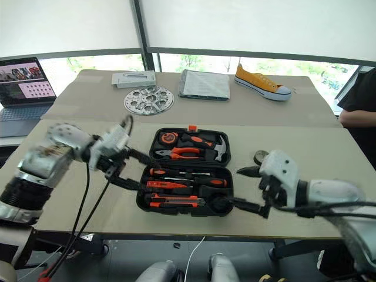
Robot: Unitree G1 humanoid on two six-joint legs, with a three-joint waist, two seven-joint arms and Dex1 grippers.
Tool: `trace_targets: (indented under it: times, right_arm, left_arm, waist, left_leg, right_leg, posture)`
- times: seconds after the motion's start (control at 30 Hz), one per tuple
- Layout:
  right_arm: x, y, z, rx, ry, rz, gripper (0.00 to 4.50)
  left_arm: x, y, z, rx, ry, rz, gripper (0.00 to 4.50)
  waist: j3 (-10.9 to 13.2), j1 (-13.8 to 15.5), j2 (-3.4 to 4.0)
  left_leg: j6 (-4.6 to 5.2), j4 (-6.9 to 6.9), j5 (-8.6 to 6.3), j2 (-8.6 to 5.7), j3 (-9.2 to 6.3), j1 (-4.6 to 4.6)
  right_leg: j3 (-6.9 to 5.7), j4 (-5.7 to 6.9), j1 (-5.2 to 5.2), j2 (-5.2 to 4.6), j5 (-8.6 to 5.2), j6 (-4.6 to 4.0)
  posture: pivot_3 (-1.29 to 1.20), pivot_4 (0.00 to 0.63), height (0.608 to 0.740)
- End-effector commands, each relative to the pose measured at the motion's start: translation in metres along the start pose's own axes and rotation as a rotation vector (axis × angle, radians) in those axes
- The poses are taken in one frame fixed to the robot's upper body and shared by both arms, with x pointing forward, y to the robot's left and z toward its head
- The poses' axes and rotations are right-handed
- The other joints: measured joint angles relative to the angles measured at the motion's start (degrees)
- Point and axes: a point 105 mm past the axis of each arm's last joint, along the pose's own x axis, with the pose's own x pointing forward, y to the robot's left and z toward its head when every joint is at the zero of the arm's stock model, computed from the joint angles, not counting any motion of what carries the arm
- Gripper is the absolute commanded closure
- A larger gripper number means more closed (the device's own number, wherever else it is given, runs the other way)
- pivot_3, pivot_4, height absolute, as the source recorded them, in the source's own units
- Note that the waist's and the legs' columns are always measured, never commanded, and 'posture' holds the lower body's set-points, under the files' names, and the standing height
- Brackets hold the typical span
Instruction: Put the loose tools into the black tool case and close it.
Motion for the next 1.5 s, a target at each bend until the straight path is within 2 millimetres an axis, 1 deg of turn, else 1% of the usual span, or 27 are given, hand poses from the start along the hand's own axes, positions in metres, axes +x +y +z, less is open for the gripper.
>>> trace_targets:
  times: [0.03, 0.07, 0.1, 0.13, 0.2, 0.3, 0.43, 0.5, 0.53, 0.6, 0.63, 0.67, 0.8, 0.9, 0.93, 0.97, 1.03, 1.1, 1.13, 1.2, 1.23, 1.27, 1.3, 1.37, 1.43, 1.5]
  right_arm:
    - [-0.007, -0.039, -0.001, -0.038, 0.027, -0.079, 0.00]
    - [-0.004, -0.054, -0.005, -0.036, 0.049, -0.114, 0.00]
    - [-0.001, -0.064, -0.009, -0.036, 0.068, -0.136, 0.00]
    - [0.005, -0.077, -0.017, -0.015, 0.104, -0.165, 0.00]
    - [0.015, -0.093, -0.030, 0.009, 0.170, -0.194, 0.00]
    - [0.032, -0.111, -0.048, 0.023, 0.249, -0.219, 0.00]
    - [0.043, -0.123, -0.062, 0.050, 0.312, -0.244, 0.00]
    - [0.045, -0.129, -0.070, 0.066, 0.348, -0.263, 0.52]
    - [0.045, -0.131, -0.073, 0.071, 0.361, -0.272, 0.70]
    - [0.046, -0.134, -0.077, 0.079, 0.376, -0.281, 1.30]
    - [0.047, -0.134, -0.078, 0.084, 0.374, -0.277, 1.74]
    - [0.048, -0.133, -0.079, 0.090, 0.374, -0.272, 2.08]
    - [0.053, -0.131, -0.078, 0.090, 0.342, -0.254, 3.38]
    - [0.052, -0.129, -0.071, 0.064, 0.315, -0.242, 4.39]
    - [0.050, -0.128, -0.066, 0.019, 0.311, -0.232, 4.46]
    - [0.049, -0.125, -0.059, -0.027, 0.304, -0.214, 4.46]
    - [0.049, -0.113, -0.038, -0.085, 0.261, -0.170, 4.46]
    - [0.052, -0.089, -0.007, -0.160, 0.170, -0.074, 4.46]
    - [0.052, -0.080, 0.002, -0.183, 0.141, -0.038, 4.46]
    - [0.050, -0.038, 0.025, -0.175, 0.054, 0.126, 4.46]
    - [0.048, -0.018, 0.030, -0.179, 0.039, 0.203, 4.46]
    - [0.046, -0.001, 0.031, -0.182, 0.039, 0.264, 4.46]
    - [0.045, 0.013, 0.028, -0.199, 0.054, 0.307, 4.46]
    - [0.047, 0.032, 0.018, -0.215, 0.092, 0.344, 4.46]
    - [0.052, 0.040, 0.004, -0.232, 0.148, 0.328, 4.46]
    - [0.054, 0.044, -0.003, -0.233, 0.175, 0.322, 4.46]
  left_arm:
    - [-0.006, 0.002, 0.009, 0.019, -0.066, 0.091, 0.06]
    - [-0.003, -0.001, 0.012, 0.009, -0.087, 0.087, 0.06]
    - [-0.001, -0.003, 0.014, 0.002, -0.102, 0.085, 0.06]
    - [0.002, -0.004, 0.017, 0.016, -0.127, 0.098, 0.06]
    - [0.007, -0.004, 0.019, 0.023, -0.150, 0.122, 0.06]
    - [0.015, -0.008, 0.023, -0.012, -0.171, 0.111, 0.06]
    - [0.018, -0.012, 0.029, -0.053, -0.182, 0.093, 0.06]
    - [0.017, -0.012, 0.029, -0.056, -0.178, 0.103, 0.00]
    - [0.017, -0.012, 0.029, -0.054, -0.173, 0.109, 0.00]
    - [0.016, -0.012, 0.027, -0.046, -0.158, 0.118, 0.00]
    - [0.017, -0.012, 0.026, -0.042, -0.152, 0.119, 0.00]
    - [0.017, -0.013, 0.024, -0.039, -0.145, 0.120, 0.00]
    - [0.019, -0.013, 0.021, -0.024, -0.126, 0.115, 0.00]
    - [0.020, -0.013, 0.020, -0.025, -0.125, 0.105, 0.00]
    - [0.021, -0.014, 0.019, -0.027, -0.121, 0.094, 0.00]
    - [0.021, -0.015, 0.018, -0.030, -0.118, 0.084, 0.00]
    - [0.021, -0.016, 0.015, -0.035, -0.108, 0.069, 0.00]
    - [0.022, -0.017, 0.012, -0.036, -0.096, 0.056, 0.00]
    - [0.022, -0.017, 0.011, -0.035, -0.093, 0.052, 0.00]
    - [0.023, -0.018, 0.009, -0.030, -0.082, 0.033, 0.00]
    - [0.024, -0.019, 0.008, -0.028, -0.076, 0.024, 0.00]
    - [0.024, -0.020, 0.007, -0.025, -0.069, 0.016, 0.00]
    - [0.025, -0.020, 0.005, -0.020, -0.060, 0.010, 0.00]
    - [0.025, -0.022, 0.002, -0.010, -0.046, -0.002, 0.00]
    - [0.025, -0.022, 0.001, -0.005, -0.041, -0.007, 0.00]
    - [0.025, -0.021, 0.000, -0.003, -0.040, -0.008, 0.00]
  waist:
    - [0.0, 0.0, 0.00]
    - [0.0, -0.1, 0.00]
    - [0.0, -0.1, 0.00]
    - [0.0, -0.1, 0.00]
    - [0.0, -0.1, 0.01]
    - [0.1, -0.1, 0.03]
    - [0.1, -0.2, 0.11]
    - [0.1, -0.2, 0.16]
    - [0.1, -0.3, 0.16]
    - [0.1, -0.3, 0.16]
    - [0.1, -0.4, 0.16]
    - [0.1, -0.5, 0.17]
    - [0.1, -0.8, 0.16]
    - [0.1, -0.9, 0.17]
    - [0.1, -0.9, 0.17]
    - [0.1, -0.9, 0.18]
    - [0.2, -0.9, 0.22]
    - [0.2, -1.0, 0.31]
    - [0.2, -1.1, 0.33]
    - [0.2, -1.3, 0.34]
    - [0.2, -1.3, 0.35]
    - [0.2, -1.2, 0.35]
    - [0.2, -1.1, 0.35]
    - [0.2, -0.5, 0.35]
    - [0.2, -0.1, 0.34]
    - [0.2, 0.1, 0.34]
  left_leg:
    - [0.00, -0.01, 0.00, 0.00, 0.00, -0.01]
    - [-0.01, -0.01, 0.00, 0.00, 0.00, -0.01]
    - [-0.02, -0.03, 0.00, 0.01, 0.00, -0.01]
    - [-0.02, -0.04, 0.01, 0.01, 0.00, -0.04]
    - [-0.03, -0.04, 0.00, 0.01, 0.01, -0.05]
    - [-0.04, -0.04, 0.01, 0.00, 0.02, -0.08]
    - [-0.05, -0.06, 0.01, 0.00, 0.02, -0.09]
    - [-0.06, -0.07, 0.02, 0.00, 0.03, -0.09]
    - [-0.07, -0.06, 0.02, -0.01, 0.03, -0.08]
    - [-0.10, -0.07, 0.03, -0.01, 0.03, -0.07]
    - [-0.11, -0.07, 0.03, -0.01, 0.02, -0.05]
    - [-0.13, -0.08, 0.04, -0.01, 0.02, -0.05]
    - [-0.18, -0.07, 0.06, -0.01, 0.02, -0.03]
    - [-0.21, -0.07, 0.07, -0.01, 0.02, -0.03]
    - [-0.23, -0.07, 0.08, -0.01, 0.02, -0.03]
    - [-0.23, -0.08, 0.08, -0.01, 0.01, -0.03]
    - [-0.24, -0.10, 0.08, -0.01, 0.01, -0.04]
    - [-0.24, -0.11, 0.08, -0.01, 0.01, -0.04]
    - [-0.24, -0.11, 0.08, -0.01, 0.01, -0.05]
    - [-0.25, -0.11, 0.08, 0.00, 0.00, -0.04]
    - [-0.26, -0.11, 0.08, 0.00, -0.01, -0.04]
    - [-0.27, -0.14, 0.07, 0.01, -0.04, -0.04]
    - [-0.26, -0.13, 0.07, 0.02, -0.12, -0.04]
    - [-0.26, -0.13, 0.06, 0.02, -0.13, -0.05]
    - [-0.24, -0.06, 0.05, 0.01, -0.13, -0.05]
    - [-0.23, -0.03, 0.05, -0.05, -0.10, -0.06]
  right_leg:
    - [-0.01, -0.01, 0.00, -0.01, 0.00, 0.00]
    - [-0.02, 0.00, -0.01, 0.00, 0.00, -0.01]
    - [-0.01, 0.00, -0.03, 0.00, 0.00, -0.01]
    - [-0.01, 0.00, -0.06, -0.01, 0.00, -0.01]
    - [-0.02, 0.00, -0.07, -0.03, 0.00, -0.02]
    - [-0.03, 0.00, -0.08, -0.06, 0.01, -0.03]
    - [-0.05, 0.02, -0.12, -0.06, 0.01, -0.03]
    - [-0.04, 0.00, -0.12, -0.06, 0.01, -0.03]
    - [-0.05, 0.02, -0.12, -0.06, 0.01, -0.03]
    - [-0.05, 0.00, -0.11, -0.05, 0.01, -0.03]
    - [-0.06, 0.02, -0.10, -0.04, 0.01, -0.04]
    - [-0.05, 0.01, -0.10, -0.04, 0.01, -0.04]
    - [-0.06, 0.01, -0.06, -0.04, 0.01, -0.04]
    - [-0.07, 0.01, -0.05, -0.04, 0.01, -0.04]
    - [-0.07, 0.02, -0.06, -0.04, 0.01, -0.05]
    - [-0.08, 0.03, -0.07, -0.04, 0.01, -0.05]
    - [-0.08, 0.04, -0.11, -0.04, 0.00, -0.05]
    - [-0.08, 0.03, -0.13, -0.04, 0.01, -0.05]
    - [-0.08, 0.04, -0.13, -0.04, 0.00, -0.06]
    - [-0.07, 0.05, -0.14, -0.03, 0.00, -0.07]
    - [-0.08, 0.06, -0.14, -0.02, -0.01, -0.08]
    - [-0.09, 0.06, -0.13, -0.04, -0.02, -0.09]
    - [-0.13, 0.05, -0.12, -0.03, -0.02, -0.10]
    - [-0.13, 0.02, -0.08, -0.06, -0.02, -0.09]
    - [-0.12, -0.01, -0.04, -0.06, 0.00, -0.07]
    - [-0.07, 0.01, -0.04, -0.11, 0.02, -0.02]
  posture:
    - [0.00, 0.150, 0.740]
    - [0.00, 0.150, 0.740]
    - [0.00, 0.150, 0.740]
    - [0.00, 0.150, 0.740]
    - [0.00, 0.150, 0.740]
    - [0.00, 0.150, 0.740]
    - [0.00, 0.150, 0.740]
    - [0.00, 0.150, 0.740]
    - [0.00, 0.150, 0.740]
    - [0.00, 0.150, 0.740]
    - [0.00, 0.150, 0.740]
    - [0.00, 0.150, 0.740]
    - [0.00, 0.150, 0.740]
    - [0.00, 0.150, 0.740]
    - [0.00, 0.150, 0.740]
    - [0.00, 0.150, 0.740]
    - [0.00, 0.150, 0.740]
    - [0.00, 0.150, 0.740]
    - [0.00, 0.150, 0.740]
    - [0.00, 0.150, 0.740]
    - [0.00, 0.150, 0.740]
    - [0.00, 0.150, 0.740]
    - [0.00, 0.150, 0.740]
    - [0.00, 0.150, 0.740]
    - [0.00, 0.150, 0.740]
    - [0.00, 0.150, 0.740]
